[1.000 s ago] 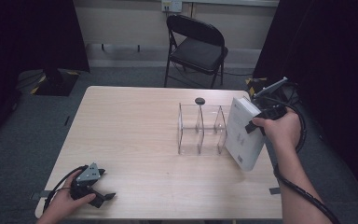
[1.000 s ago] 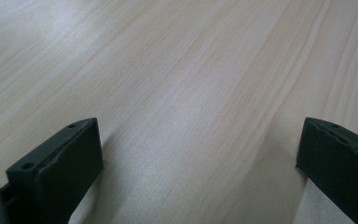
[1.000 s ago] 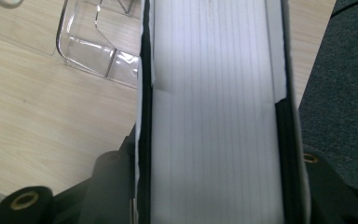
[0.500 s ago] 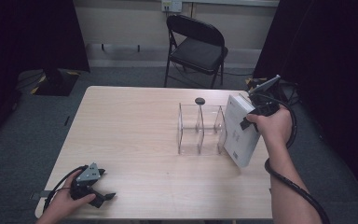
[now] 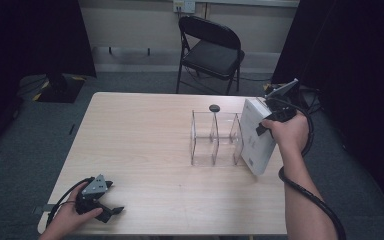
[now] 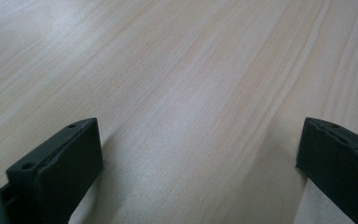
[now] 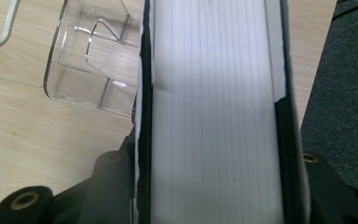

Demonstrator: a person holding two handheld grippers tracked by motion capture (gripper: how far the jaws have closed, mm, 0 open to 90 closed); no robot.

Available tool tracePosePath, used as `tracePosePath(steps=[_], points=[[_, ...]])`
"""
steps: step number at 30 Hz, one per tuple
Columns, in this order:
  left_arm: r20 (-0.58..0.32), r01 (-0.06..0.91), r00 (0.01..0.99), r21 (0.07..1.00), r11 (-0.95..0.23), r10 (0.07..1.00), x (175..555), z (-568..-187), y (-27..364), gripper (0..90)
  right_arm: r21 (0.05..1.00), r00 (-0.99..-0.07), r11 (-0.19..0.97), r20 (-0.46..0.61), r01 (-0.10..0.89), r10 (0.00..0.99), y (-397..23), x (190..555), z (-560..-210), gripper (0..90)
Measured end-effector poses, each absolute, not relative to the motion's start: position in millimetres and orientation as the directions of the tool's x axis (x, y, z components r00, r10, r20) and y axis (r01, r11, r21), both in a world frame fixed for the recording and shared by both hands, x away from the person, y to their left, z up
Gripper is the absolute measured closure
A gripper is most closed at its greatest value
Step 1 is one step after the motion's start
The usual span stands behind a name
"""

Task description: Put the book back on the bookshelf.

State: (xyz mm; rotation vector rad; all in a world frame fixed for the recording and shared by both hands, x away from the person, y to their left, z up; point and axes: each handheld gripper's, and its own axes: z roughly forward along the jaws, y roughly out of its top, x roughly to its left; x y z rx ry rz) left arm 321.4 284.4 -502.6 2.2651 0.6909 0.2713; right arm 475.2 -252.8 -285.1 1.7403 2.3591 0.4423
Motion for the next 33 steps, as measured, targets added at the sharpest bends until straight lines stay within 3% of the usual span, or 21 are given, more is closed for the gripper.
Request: tracePosePath(steps=[33], points=[[-0.016,0.399,0.833,0.710,-0.580,0.554,321,-503,284,0.0,0.393,-0.254,0.232,0.003,0.890,0.967,-240,488,-302,52.4]])
